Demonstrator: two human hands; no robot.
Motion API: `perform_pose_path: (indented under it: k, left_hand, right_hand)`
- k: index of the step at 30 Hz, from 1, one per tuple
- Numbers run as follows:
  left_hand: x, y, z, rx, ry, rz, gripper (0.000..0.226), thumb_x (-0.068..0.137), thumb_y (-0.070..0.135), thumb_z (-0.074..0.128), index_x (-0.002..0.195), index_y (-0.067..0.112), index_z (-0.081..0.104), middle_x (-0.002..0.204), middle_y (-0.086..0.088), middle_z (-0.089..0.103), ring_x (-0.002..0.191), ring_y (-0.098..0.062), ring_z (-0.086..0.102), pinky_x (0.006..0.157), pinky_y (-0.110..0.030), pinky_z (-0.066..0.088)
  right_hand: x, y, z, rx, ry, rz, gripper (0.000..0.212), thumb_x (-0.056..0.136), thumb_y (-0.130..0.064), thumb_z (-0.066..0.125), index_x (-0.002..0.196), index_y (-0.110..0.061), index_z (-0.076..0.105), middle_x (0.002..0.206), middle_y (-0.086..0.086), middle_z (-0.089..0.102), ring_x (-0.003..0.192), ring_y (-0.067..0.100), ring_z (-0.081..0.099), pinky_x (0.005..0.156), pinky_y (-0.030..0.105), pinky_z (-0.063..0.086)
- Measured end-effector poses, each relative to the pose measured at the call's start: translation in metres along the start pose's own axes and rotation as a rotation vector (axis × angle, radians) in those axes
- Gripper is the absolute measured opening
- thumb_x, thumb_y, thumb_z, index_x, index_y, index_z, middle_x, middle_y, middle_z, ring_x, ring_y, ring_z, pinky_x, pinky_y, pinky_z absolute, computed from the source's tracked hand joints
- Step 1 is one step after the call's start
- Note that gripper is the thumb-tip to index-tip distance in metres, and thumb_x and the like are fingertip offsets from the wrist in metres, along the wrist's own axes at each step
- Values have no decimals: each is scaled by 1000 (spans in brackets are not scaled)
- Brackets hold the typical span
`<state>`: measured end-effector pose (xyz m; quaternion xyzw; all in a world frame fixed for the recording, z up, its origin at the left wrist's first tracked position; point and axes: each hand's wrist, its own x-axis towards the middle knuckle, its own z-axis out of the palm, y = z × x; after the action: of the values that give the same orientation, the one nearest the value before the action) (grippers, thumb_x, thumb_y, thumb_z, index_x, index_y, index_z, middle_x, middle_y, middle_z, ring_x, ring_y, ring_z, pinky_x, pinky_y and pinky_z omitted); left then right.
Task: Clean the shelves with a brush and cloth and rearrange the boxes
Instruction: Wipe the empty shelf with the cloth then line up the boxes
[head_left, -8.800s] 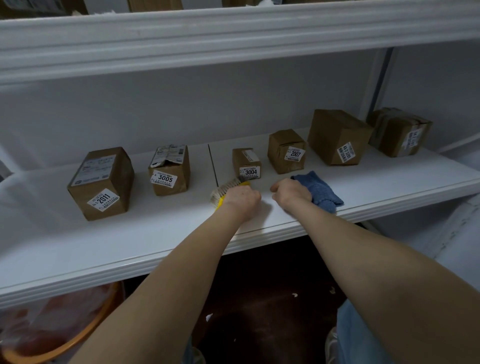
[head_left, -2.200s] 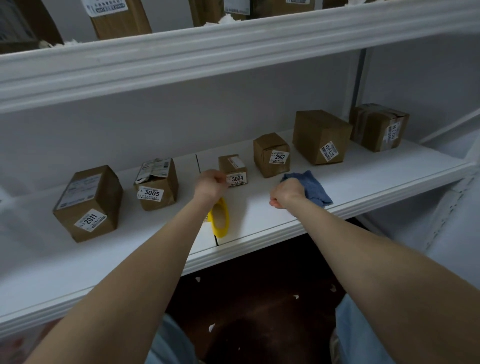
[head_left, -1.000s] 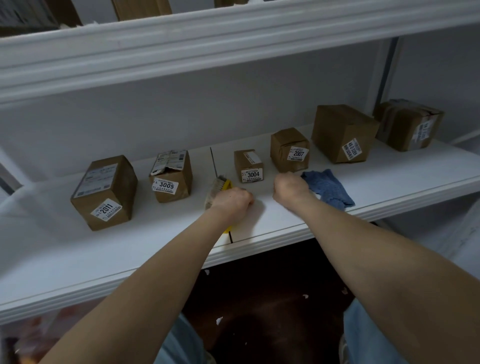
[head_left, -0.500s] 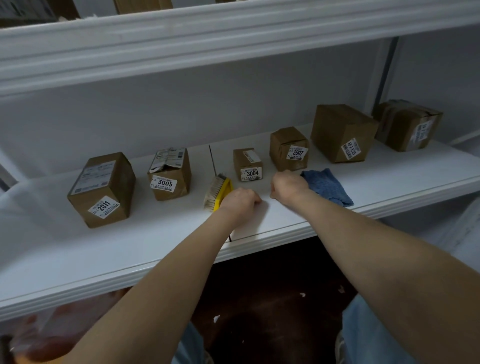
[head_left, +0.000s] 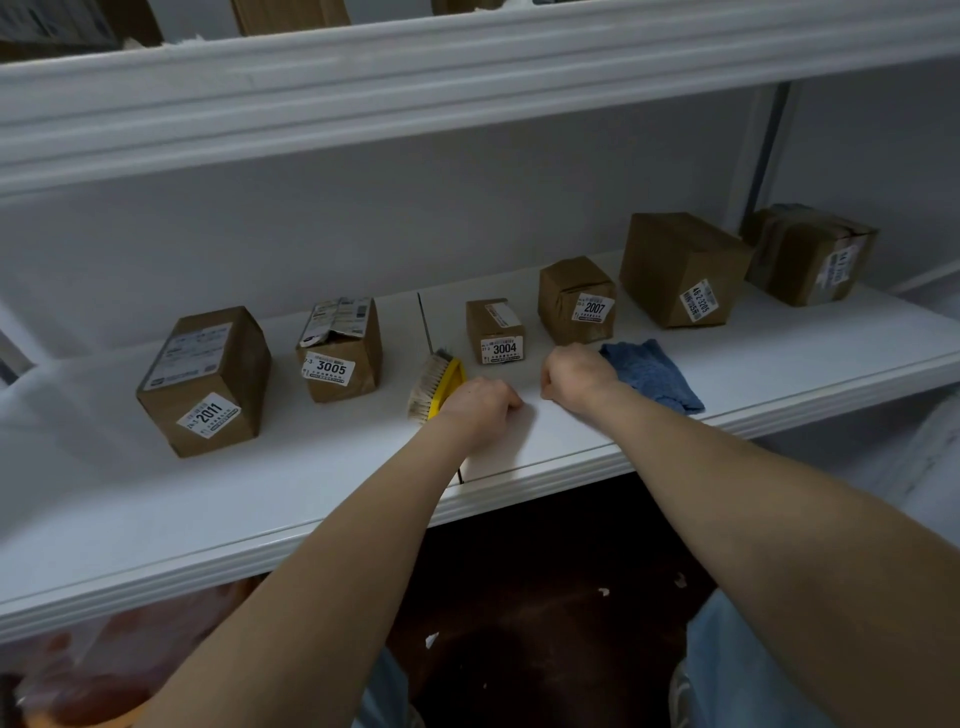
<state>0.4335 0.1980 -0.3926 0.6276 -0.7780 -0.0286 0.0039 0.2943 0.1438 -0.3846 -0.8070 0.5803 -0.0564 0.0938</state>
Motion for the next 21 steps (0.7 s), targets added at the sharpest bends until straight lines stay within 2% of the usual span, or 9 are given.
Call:
perform_pose_path:
  k: [4,8,13,21]
  left_hand:
    - [0,-1,0,-6,4,3,37,96,14,43,129,21,59,133,-4,58,123,-25,50,103,-31,40]
    - [-1,-1,-1,-10,3,9,38,95,12,43,129,20,58,133,-4,57,123,-25,50,102,-30,40]
    - [-1,-5,-3,-14,-9,-6,38,96,13,42,129,19,58,135,-4,55,125,-23,48,105,-29,38]
    - [1,1,-5,-24,-2,18,34,95,15,44,123,19,64,128,-4,61,119,-24,53,100,-31,43]
  right_hand:
    - [-2,-2,2,-81,29,-35,27,93,-11,55,119,-9,63,118,16,62,109,32,59,85,32,48]
    - [-6,2,2,-62,42,-29,28,91,-3,51,116,-4,63,115,18,62,106,34,60,82,32,49]
    - [-4,6,-3,43,0,-13,28,86,-23,68,107,-6,71,106,13,68,100,29,63,83,30,51]
    - [-4,7,2,-8,68,-7,25,92,-13,56,114,-6,67,113,16,66,104,32,62,84,33,52]
